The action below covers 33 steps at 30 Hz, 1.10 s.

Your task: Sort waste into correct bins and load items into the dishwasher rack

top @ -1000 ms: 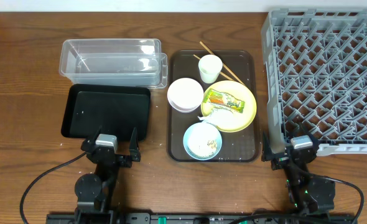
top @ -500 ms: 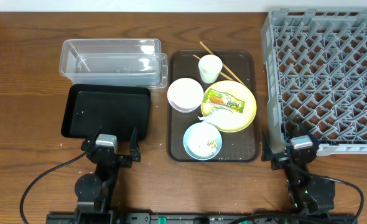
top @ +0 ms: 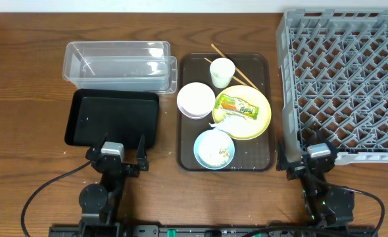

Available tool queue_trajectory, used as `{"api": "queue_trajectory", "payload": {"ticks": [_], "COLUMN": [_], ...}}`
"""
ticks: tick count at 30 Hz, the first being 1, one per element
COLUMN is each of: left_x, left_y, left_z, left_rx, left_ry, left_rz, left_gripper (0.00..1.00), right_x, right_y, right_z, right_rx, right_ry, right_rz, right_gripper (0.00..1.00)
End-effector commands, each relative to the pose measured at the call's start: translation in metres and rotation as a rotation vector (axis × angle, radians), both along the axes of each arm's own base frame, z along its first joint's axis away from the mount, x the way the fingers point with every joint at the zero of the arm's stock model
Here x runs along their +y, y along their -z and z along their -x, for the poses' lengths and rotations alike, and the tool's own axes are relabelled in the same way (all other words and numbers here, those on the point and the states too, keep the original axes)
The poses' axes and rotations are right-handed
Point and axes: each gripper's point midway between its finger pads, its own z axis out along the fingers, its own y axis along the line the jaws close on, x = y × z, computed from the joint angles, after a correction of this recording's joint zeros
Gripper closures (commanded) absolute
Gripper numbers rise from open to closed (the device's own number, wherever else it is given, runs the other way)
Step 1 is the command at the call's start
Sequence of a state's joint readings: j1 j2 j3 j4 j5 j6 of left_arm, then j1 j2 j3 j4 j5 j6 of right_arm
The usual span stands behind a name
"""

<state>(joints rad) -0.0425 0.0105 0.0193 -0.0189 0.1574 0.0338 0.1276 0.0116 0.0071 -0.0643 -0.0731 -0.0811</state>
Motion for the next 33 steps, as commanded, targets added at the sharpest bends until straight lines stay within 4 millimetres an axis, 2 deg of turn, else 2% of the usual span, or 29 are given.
{"api": "queue_trajectory", "payload": {"ticks": [1,5,11,16,20,25,33], "left_x": [-0.001,-0.001,-0.006,-0.011,-0.013,-0.024,-0.047], "left_y": [0.014,0.014,0.013,0.004,-0.012,-0.041,-0.093], "left_z": [0.001,0.001,0.002,0.002,0.004,0.005,-0.018], "left_rx": [0.039,0.040,0.036,0.015,-0.001,-0.002,0.122], "left_ry": [0.010,0.010,0.040,0.064,0.076,0.139,0.267], "left_rz": [-0.014,-0.014,-0.006,0.022,0.066,0.071,0.096], "left_gripper": [0.03,0.03,0.03,0.03,0.03,0.03,0.03], "right_x": [-0.008,-0.017,-0.017,-0.010,-0.002,0.001,0.006], "right_y": [-0.001,-0.003,-0.004,-0.020,-0.033,-0.062,-0.112], "right_z": [-0.001,-0.002,-0.003,-0.002,0.001,0.004,0.000], "right_rx": [-0.009,-0.018,-0.022,-0.084,-0.107,-0.110,0.028], "right_ry": [0.038,0.089,0.091,0.052,0.006,-0.015,-0.046], "right_rz": [0.015,0.032,0.031,0.019,0.016,0.015,0.030], "right_gripper": [0.01,0.01,0.01,0.01,0.01,0.01,0.01]}}
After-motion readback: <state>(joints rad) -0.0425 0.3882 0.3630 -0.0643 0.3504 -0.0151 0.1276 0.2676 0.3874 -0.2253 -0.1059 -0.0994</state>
